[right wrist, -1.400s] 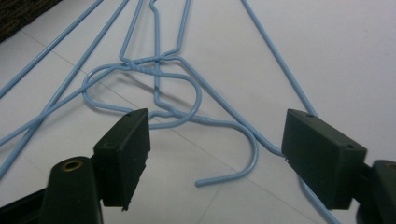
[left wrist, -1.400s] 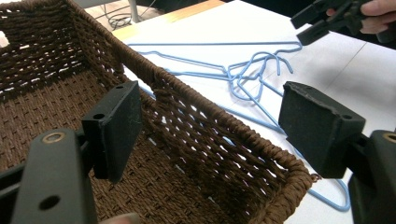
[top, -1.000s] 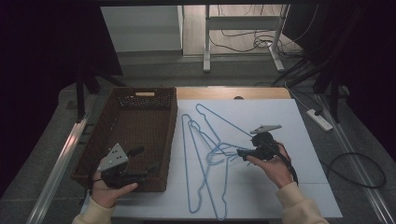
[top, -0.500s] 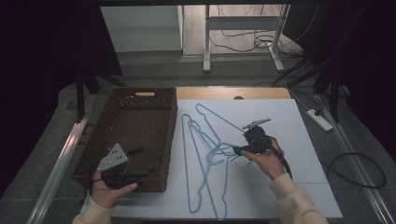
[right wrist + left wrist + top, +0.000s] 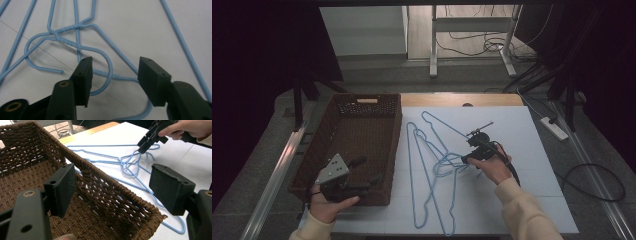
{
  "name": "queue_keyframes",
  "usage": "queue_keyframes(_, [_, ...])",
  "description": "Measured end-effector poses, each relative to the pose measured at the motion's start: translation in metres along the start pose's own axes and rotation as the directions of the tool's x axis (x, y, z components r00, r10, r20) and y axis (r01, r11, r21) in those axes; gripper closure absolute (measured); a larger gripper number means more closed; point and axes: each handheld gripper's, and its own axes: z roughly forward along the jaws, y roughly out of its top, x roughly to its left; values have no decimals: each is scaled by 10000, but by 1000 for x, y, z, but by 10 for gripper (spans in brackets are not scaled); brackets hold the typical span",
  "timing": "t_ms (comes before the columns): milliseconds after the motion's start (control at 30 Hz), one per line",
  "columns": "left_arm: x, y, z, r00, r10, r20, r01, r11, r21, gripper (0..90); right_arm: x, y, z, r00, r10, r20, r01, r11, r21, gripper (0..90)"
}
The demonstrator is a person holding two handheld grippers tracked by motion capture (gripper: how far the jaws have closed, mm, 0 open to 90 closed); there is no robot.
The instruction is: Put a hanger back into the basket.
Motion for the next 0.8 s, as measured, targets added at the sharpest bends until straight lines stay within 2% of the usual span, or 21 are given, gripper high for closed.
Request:
queue_keyframes(67, [0, 0, 0, 10000, 3, 5, -3, 10000, 5, 227, 0, 0, 1, 10000, 19, -42, -18, 10000, 74, 525])
queue_keyframes(100, [0, 0, 0, 10000, 7, 14, -7, 10000, 14, 227, 1, 1, 4, 9999, 79, -96, -76, 9995, 297, 579])
queue_keyframes(200, [0, 0, 0, 10000, 16, 21, -16, 10000, 8, 227, 1, 2, 6, 9997, 181, -149, -173, 9985, 526, 645])
queue_keyframes(400, [0, 0, 0, 10000, 7, 13, -7, 10000, -7, 227, -2, 3, 7, 9971, 588, -477, -563, 9970, 538, 811])
queue_keyframes(633, [-1, 1, 0, 10000, 13, 25, -13, 10000, -14, 227, -3, 4, 6, 9945, 893, -546, -866, 9950, 497, 842])
queue_keyframes(800, [-1, 1, 0, 10000, 24, 26, -24, 10000, -5, 227, -3, 4, 1, 9932, 942, -681, -931, 9955, 202, 844])
